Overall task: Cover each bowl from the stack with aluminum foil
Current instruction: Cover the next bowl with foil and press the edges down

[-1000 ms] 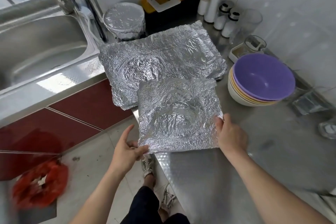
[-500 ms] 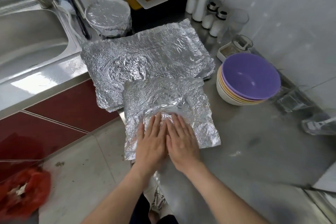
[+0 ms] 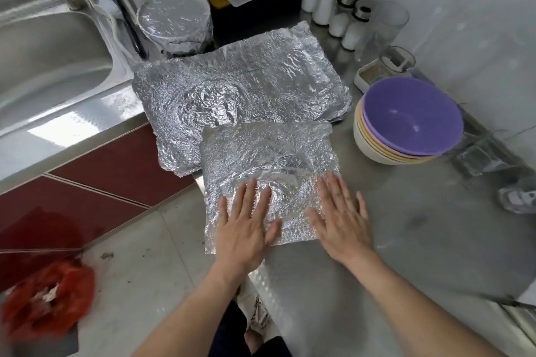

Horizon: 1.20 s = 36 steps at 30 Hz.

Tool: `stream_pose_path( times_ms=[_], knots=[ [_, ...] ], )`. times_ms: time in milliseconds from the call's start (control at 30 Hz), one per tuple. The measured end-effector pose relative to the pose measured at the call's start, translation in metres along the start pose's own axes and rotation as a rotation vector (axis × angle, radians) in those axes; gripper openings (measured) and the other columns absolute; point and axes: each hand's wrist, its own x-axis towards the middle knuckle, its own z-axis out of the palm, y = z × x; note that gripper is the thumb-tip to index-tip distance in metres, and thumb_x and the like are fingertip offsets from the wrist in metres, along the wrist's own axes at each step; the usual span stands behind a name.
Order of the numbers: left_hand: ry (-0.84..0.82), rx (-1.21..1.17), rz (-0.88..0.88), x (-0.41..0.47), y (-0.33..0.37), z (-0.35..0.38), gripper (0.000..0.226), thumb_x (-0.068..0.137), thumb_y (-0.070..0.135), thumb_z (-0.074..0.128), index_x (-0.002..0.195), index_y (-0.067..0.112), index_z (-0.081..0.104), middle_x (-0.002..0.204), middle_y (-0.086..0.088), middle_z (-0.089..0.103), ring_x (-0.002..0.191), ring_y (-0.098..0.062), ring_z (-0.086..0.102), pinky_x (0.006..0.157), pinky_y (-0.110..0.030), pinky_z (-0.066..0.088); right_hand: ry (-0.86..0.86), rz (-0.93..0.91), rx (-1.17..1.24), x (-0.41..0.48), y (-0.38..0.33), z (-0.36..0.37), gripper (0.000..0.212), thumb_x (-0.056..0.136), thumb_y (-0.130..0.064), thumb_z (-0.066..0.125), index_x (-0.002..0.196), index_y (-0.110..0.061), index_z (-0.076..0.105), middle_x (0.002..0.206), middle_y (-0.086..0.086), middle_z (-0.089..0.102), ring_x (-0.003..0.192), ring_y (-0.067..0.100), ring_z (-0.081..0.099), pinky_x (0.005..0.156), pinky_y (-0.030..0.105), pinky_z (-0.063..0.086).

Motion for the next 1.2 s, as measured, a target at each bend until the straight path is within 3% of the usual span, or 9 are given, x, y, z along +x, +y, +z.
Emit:
stream_pose_path(
  times_ms=[233,333,400,533,633,767,867,1067,1200],
  knots=[
    [-0.099,-0.099,0.053,-0.01,-0.008,-0.022,0.064,0.1,0.062,0.01,0.152,0.036,-0.017,0.157,0.006,-0.031,0.144,-0.012,-0.032,0.12,-0.048,-0.011,-0.069,-0.039,-0.02,0.007,0.006,-0.009,0.067,0.088,-0.068,-0.003,0.147,-0.041,-0.02,0.157,-0.015,-0.025,0.143,0.004,-0.024,0.116,0.047,-0.006],
    [0.108,-0.275,-0.006,-0.027,-0.015,-0.032,0.062,0.1,0.05,0.035,0.156,0.029,0.014,0.164,0.0,0.013,0.149,-0.02,0.007,0.12,-0.042,0.013,-0.14,-0.078,-0.059,0.015,0.017,-0.028,0.062,0.088,-0.068,0.003,0.139,-0.051,-0.028,0.154,-0.015,-0.031,0.142,0.006,-0.027,0.115,0.053,-0.004],
    [0.316,-0.47,-0.25,-0.036,-0.028,-0.035,0.053,0.094,0.036,0.058,0.142,0.018,0.044,0.141,-0.003,0.047,0.128,-0.021,0.04,0.106,-0.033,0.033,-0.154,-0.104,-0.072,0.018,0.01,-0.04,0.068,0.095,-0.059,0.02,0.137,-0.051,-0.032,0.155,-0.01,-0.031,0.143,0.009,-0.025,0.117,0.053,-0.002],
    [0.245,-0.92,-0.669,-0.047,-0.033,-0.038,0.045,0.091,0.034,0.065,0.126,0.014,0.045,0.102,-0.005,0.057,0.085,-0.014,0.056,0.069,-0.024,0.043,-0.113,-0.186,0.064,0.008,-0.047,-0.042,0.064,0.098,-0.049,0.019,0.148,-0.04,-0.019,0.158,-0.007,-0.025,0.143,0.01,-0.025,0.119,0.048,-0.004],
    [0.266,-0.946,-0.565,-0.053,-0.018,-0.037,0.033,0.092,0.025,0.066,0.117,0.028,0.044,0.08,0.0,0.057,0.067,-0.016,0.057,0.059,-0.024,0.042,-0.187,-0.182,0.097,-0.006,-0.089,-0.021,0.064,0.095,-0.057,0.007,0.146,-0.036,-0.026,0.153,-0.007,-0.035,0.141,0.013,-0.031,0.117,0.047,-0.011],
    [0.275,-1.01,-0.473,-0.05,-0.024,-0.03,0.035,0.091,0.012,0.067,0.103,0.045,0.06,0.085,0.014,0.062,0.069,-0.016,0.061,0.065,-0.025,0.051,-0.222,-0.129,0.058,-0.014,-0.1,-0.004,0.066,0.094,-0.062,0.0,0.146,-0.032,-0.028,0.149,-0.008,-0.042,0.138,0.011,-0.036,0.115,0.049,-0.015],
    [0.194,-1.083,-0.473,-0.046,-0.035,-0.028,0.031,0.09,0.008,0.068,0.095,0.038,0.072,0.086,0.009,0.068,0.061,-0.008,0.058,0.064,-0.026,0.051,-0.229,-0.131,0.038,-0.014,-0.1,-0.002,0.067,0.096,-0.062,0.002,0.144,-0.031,-0.031,0.147,-0.009,-0.046,0.136,0.01,-0.039,0.113,0.049,-0.018],
    [0.095,-1.061,-0.492,-0.042,-0.041,-0.035,0.03,0.088,0.006,0.069,0.107,0.028,0.075,0.047,0.019,0.053,0.042,0.003,0.042,0.055,-0.02,0.037,-0.243,-0.124,0.005,-0.014,-0.101,-0.002,0.067,0.096,-0.062,0.002,0.144,-0.031,-0.032,0.146,-0.009,-0.047,0.136,0.012,-0.04,0.114,0.05,-0.016],
    [0.131,-0.964,-0.453,-0.048,-0.041,-0.042,0.037,0.086,0.006,0.071,0.117,0.025,0.071,0.069,0.015,0.064,0.049,0.0,0.049,0.058,-0.014,0.041,-0.266,-0.126,-0.002,-0.012,-0.102,-0.007,0.068,0.093,-0.065,-0.001,0.145,-0.031,-0.03,0.146,-0.008,-0.046,0.136,0.013,-0.04,0.115,0.05,-0.016]
  ],
)
